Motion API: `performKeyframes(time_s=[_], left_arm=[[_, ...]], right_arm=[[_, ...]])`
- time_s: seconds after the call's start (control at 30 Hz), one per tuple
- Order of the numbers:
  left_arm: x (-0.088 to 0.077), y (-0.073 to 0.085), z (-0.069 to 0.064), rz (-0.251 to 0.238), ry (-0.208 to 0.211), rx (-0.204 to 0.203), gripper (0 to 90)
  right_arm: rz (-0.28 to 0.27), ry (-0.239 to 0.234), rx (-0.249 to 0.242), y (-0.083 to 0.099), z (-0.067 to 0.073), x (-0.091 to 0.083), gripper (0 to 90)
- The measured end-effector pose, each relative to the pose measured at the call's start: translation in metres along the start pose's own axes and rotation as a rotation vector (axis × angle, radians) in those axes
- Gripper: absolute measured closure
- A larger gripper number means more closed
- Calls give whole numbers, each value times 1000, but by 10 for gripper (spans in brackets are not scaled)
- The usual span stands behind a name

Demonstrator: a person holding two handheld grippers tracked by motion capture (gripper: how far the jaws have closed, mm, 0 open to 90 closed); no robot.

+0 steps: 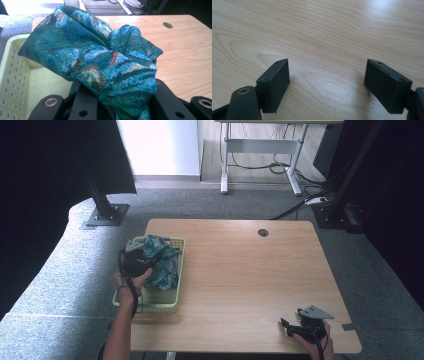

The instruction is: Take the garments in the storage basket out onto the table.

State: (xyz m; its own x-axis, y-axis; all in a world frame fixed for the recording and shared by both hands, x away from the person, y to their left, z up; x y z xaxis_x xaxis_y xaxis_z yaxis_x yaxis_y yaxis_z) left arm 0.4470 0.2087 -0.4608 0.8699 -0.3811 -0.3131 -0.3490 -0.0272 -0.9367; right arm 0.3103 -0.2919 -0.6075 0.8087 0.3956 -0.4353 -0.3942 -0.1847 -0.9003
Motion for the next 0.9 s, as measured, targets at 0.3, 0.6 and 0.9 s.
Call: performKeyframes(time_s=[0.3, 0.6, 0.9], left_arm=[[-9, -8, -1, -34, 4, 10, 740], [-16, -18, -11, -56, 24, 42, 740], [-23, -25, -17, -75, 42, 51, 740]], right_arm=[[0, 0, 0, 0, 0, 0, 195], [0, 0, 1, 0, 0, 0, 195], [0, 0, 1, 0, 0, 0, 195]])
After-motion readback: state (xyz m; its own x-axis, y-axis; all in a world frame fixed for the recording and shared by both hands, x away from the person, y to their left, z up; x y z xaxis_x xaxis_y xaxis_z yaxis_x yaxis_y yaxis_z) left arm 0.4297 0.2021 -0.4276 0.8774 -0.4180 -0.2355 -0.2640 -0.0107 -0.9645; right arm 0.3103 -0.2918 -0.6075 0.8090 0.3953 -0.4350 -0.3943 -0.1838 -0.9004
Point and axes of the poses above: each handheld gripper's, and its own axes: x roughly forward along the jaws, y roughly out of its underside, z roughly to its left, the point moved 7 cm from there along x, roughly forward along the jaws, and after that the axes turned 14 degrees about -z, right-handed, at the moved point
